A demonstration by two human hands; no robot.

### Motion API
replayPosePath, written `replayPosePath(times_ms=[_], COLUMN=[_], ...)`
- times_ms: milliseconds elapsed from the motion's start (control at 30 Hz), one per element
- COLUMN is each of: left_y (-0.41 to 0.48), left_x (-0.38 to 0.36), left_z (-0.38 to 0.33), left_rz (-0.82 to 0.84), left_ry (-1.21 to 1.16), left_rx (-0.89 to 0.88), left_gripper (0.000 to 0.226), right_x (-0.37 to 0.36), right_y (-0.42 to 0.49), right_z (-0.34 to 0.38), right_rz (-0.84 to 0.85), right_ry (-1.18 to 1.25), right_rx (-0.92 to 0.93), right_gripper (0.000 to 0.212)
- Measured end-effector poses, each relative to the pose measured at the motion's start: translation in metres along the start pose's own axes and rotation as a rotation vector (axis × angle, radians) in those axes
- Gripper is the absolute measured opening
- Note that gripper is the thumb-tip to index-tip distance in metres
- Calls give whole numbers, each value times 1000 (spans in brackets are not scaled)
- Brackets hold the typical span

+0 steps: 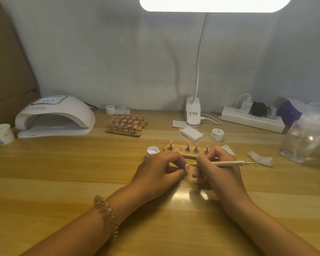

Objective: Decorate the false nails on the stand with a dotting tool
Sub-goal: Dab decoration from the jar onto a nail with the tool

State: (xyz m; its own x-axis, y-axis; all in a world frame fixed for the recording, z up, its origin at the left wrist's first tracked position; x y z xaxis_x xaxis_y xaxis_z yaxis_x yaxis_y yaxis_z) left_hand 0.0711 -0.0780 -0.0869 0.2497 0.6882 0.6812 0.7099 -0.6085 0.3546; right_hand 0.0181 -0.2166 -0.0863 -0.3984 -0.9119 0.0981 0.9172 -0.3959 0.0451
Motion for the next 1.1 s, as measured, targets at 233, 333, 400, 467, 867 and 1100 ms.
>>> replayPosePath(times_ms=[233,333,400,467,867,1100], left_y=[0,0,0,0,0,0], left_x=[0,0,0,-1,-1,0], left_z=[0,2,2,2,3,1], left_rz=[3,-3,-5,-5,-6,-5], left_ry=[12,0,-2,-4,-8,1], left_rx=[-8,-5,-10,-12,-7,-16], left_gripper=[9,11,14,13,11,10], right_x=[0,-1,0,1,-1,2], right_y=[-1,-1,-1,-1,0,-1], right_z=[0,0,-1,-1,-1,0], right_rz=[0,6,3,-4,-3,-16], right_ry=[-6,-1,14,17,17,22], right_rx=[-1,-13,-19,-14,-10,0], right_gripper=[18,18,19,19,19,18])
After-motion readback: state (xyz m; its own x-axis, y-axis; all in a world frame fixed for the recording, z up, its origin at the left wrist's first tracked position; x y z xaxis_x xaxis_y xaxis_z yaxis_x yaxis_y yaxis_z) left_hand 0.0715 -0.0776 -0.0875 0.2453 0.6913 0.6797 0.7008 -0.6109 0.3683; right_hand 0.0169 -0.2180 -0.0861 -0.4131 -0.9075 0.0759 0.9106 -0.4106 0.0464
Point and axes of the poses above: each hand's wrist, its own y-axis towards the middle knuckle, its own x-axis out of the back of the hand, z = x × y, the point moved 9 cm from there along y, towards the middle knuckle, and after that the axes turned 5 degrees about -x, right-handed, at the moved point
